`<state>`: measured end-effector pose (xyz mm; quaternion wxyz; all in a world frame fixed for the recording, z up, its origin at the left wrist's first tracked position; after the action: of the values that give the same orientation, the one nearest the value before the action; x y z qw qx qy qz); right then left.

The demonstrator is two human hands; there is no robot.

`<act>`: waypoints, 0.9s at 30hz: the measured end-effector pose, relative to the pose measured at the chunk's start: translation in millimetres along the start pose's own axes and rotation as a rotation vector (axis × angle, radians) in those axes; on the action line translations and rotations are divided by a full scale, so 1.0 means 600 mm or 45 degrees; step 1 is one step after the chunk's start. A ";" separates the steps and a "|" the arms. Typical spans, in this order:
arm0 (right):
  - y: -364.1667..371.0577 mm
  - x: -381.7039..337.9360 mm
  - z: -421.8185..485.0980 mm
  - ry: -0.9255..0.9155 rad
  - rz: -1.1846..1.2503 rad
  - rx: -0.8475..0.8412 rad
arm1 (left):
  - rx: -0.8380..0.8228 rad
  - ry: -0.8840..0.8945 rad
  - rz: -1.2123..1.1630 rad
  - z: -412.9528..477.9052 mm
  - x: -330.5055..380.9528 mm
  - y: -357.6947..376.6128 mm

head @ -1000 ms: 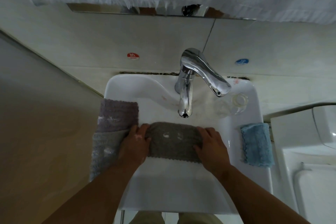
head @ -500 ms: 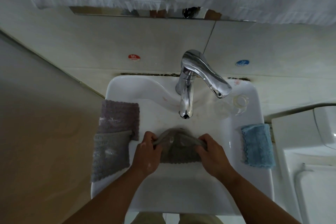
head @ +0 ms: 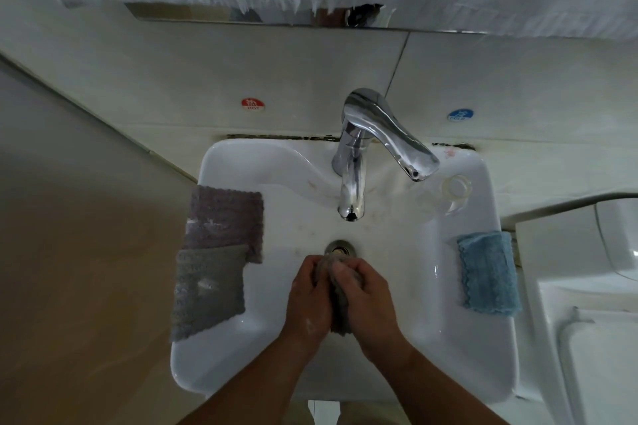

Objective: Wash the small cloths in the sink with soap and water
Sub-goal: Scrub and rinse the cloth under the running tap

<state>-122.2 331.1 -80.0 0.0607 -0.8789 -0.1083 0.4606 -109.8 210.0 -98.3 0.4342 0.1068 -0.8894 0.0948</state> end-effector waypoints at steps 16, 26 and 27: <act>-0.034 -0.055 0.006 -0.117 0.031 0.300 | 0.020 0.300 -0.009 -0.022 0.064 0.014; -0.034 -0.077 -0.002 -0.310 -0.379 0.326 | 0.071 0.298 -0.060 -0.031 0.077 0.014; -0.042 -0.074 0.010 -0.222 -0.347 0.366 | 0.021 0.312 -0.040 -0.038 0.079 0.022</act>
<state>-154.8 344.8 -42.7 0.2376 -0.7953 -0.1643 0.5330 -125.0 223.6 -47.9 0.5402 0.1119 -0.8271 0.1078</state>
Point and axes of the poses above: each hand's wrist, its own z-axis towards the middle knuckle, its own y-axis out of the palm, x = y × z, the point moved 8 cm from there along z, towards the middle knuckle, and after that the axes turned 12 degrees about -z, right-handed, at the moved point
